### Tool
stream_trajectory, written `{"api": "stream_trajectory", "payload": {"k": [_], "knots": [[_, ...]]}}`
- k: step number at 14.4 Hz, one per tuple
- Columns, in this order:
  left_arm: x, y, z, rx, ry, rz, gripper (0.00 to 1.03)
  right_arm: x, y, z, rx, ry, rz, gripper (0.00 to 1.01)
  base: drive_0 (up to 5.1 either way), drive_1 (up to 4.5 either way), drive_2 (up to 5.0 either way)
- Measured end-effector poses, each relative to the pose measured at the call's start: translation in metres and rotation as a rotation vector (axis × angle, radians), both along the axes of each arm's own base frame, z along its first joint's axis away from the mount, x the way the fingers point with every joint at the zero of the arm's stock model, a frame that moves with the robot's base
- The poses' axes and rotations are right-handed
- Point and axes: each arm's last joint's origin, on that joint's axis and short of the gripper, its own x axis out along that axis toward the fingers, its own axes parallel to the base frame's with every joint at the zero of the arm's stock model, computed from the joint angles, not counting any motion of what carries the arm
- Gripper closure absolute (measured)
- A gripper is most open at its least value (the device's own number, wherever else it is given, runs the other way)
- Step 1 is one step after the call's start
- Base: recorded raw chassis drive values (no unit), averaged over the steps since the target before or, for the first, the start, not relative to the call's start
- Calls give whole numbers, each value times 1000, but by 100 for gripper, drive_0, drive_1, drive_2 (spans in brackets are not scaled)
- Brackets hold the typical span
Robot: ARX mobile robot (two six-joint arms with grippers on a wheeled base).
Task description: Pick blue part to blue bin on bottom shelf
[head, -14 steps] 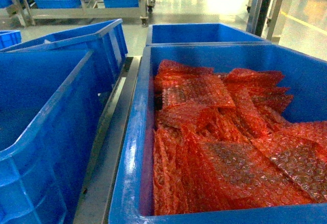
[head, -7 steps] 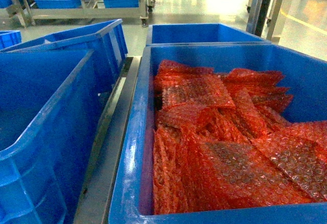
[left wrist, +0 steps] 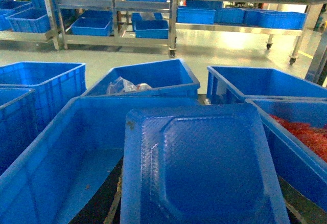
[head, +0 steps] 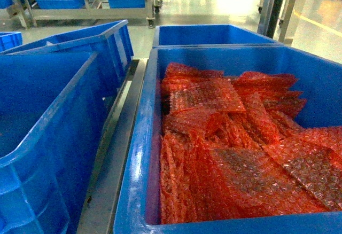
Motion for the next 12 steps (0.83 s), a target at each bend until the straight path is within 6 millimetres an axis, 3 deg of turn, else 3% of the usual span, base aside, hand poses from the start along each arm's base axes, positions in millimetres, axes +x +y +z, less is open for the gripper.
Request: {"api": "stream_trajectory", "payload": {"k": [12], "knots": [[0,0,0,0,0,0,59,0,0,0,0,0,0,3,-9,410,-427]]}}
